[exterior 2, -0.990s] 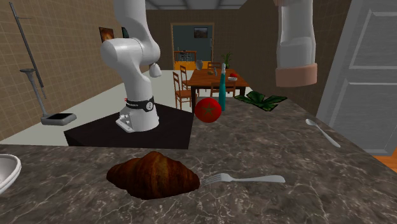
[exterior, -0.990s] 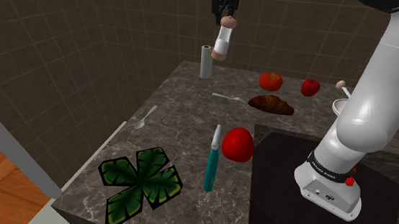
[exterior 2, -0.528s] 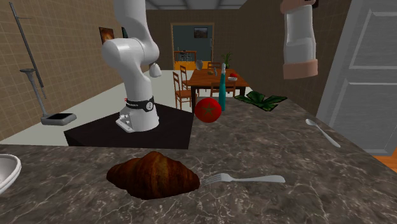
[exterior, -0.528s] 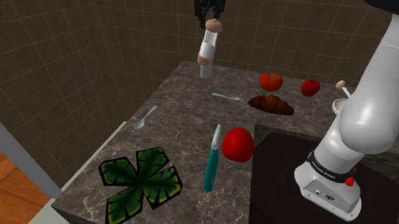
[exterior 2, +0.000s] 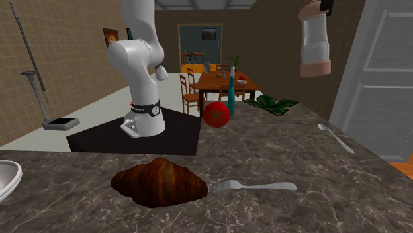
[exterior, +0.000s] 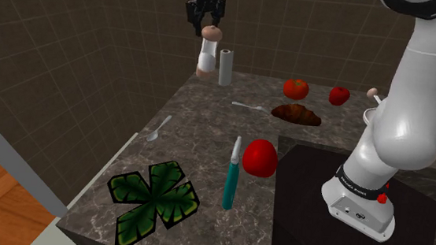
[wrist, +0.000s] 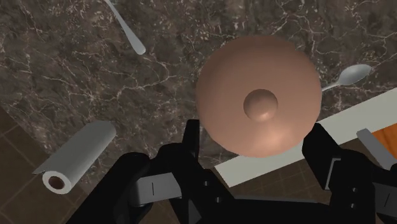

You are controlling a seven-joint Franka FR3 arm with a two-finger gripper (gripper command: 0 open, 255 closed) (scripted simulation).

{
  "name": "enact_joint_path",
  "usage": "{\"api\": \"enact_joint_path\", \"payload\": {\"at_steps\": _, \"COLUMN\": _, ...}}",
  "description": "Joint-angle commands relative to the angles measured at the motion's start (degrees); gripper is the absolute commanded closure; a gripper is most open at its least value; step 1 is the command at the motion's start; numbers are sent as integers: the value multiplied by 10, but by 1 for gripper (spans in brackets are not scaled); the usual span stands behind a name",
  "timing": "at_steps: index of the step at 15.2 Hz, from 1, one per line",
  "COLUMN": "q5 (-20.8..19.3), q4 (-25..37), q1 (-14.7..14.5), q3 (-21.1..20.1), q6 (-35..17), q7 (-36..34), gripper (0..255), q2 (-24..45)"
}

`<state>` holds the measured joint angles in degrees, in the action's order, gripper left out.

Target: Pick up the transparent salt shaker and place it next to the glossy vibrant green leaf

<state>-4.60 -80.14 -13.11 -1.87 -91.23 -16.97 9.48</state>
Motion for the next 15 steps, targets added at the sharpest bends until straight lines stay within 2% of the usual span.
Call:
{"api": "enact_joint_path", "payload": {"at_steps": 1, "q5": -3, "q4": 23, "q1": -17, "q3": -11, "q6": 13, "q7": -28, "gripper": 255, "q2": 12}}
{"api": "enact_joint_path", "payload": {"at_steps": 10, "q5": -24, "q4": 178, "q1": -94, "q3": -47, "q6": 70, "q7": -130, "gripper": 255, "q2": 119}}
{"api": "enact_joint_path", "payload": {"at_steps": 15, "q5": -22, "q4": 108, "q1": -90, "q3": -47, "q6": 20, "q7": -133, "gripper": 255, "q2": 99}}
